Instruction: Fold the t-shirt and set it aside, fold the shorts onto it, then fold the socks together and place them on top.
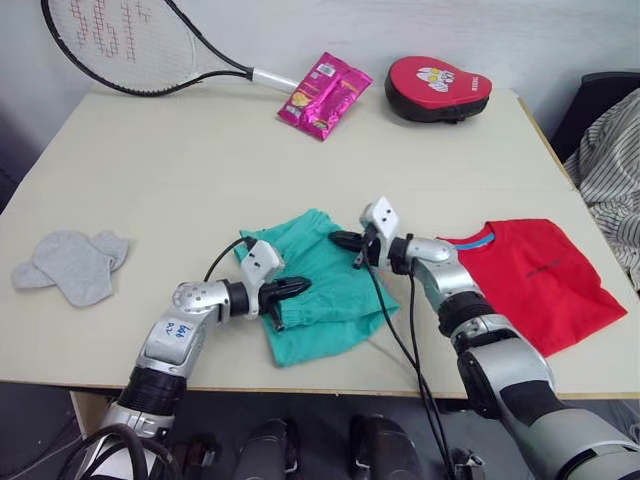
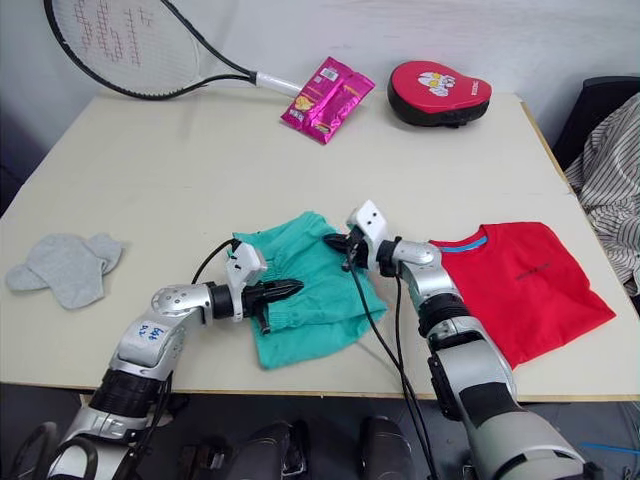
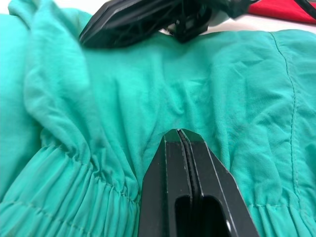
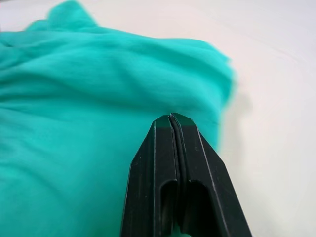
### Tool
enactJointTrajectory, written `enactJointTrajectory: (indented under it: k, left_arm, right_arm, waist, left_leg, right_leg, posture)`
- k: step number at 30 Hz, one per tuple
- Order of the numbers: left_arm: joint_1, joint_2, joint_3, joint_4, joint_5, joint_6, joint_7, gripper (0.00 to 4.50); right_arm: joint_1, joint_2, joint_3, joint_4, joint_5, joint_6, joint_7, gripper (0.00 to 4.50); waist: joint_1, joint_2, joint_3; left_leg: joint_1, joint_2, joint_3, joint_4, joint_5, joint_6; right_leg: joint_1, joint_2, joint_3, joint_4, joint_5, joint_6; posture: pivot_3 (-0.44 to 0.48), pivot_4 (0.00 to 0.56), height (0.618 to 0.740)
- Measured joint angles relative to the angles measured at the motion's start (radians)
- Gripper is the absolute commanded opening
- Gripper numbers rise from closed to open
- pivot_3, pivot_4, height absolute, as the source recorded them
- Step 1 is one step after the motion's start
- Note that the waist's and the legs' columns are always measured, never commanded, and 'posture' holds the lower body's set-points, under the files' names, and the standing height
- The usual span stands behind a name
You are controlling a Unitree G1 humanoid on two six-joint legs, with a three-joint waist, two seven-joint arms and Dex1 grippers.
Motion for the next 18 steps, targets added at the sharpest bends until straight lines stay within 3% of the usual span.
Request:
enactJointTrajectory:
  k: [5,9,13,18]
  left_arm:
    - [0.003,-0.015,0.023,-0.013,-0.024,0.015,0.007,0.0]
    - [-0.003,-0.039,0.066,-0.033,-0.063,-0.028,-0.007,0.0]
    - [-0.084,-0.082,0.109,0.01,-0.065,-0.074,0.047,0.0]
    - [-0.152,-0.093,0.095,0.151,0.021,-0.129,0.12,0.0]
  right_arm:
    - [0.022,-0.052,-0.075,-0.054,0.051,0.032,0.097,0.02]
    - [0.129,-0.086,-0.079,-0.359,0.135,0.174,0.22,0.02]
    - [0.249,-0.07,-0.032,-0.55,0.138,0.246,0.221,0.02]
    - [0.367,-0.068,0.025,-0.602,0.074,0.22,0.193,0.02]
  waist:
    - [0.0,0.0,0.0]
    - [0.007,0.0,0.0]
    - [0.012,0.0,0.0]
    - [0.014,0.0,0.0]
  left_leg:
    - [0.0,0.0,0.001,0.0,0.0,0.0]
    - [0.0,0.001,0.0,0.0,-0.001,0.0]
    - [0.0,0.0,-0.001,0.001,-0.003,-0.001]
    - [0.0,-0.001,0.001,0.001,-0.003,0.0]
  right_leg:
    - [0.0,0.0,0.001,0.0,0.0,0.0]
    - [0.0,-0.001,0.001,0.0,0.0,0.0]
    - [0.0,-0.001,0.0,0.0,0.0,0.0]
    - [0.0,-0.001,0.0,0.0,0.0,0.0]
  posture:
    - [0.0,0.15,0.74]
    - [0.0,0.15,0.74]
    - [0.0,0.15,0.74]
    - [0.0,0.15,0.74]
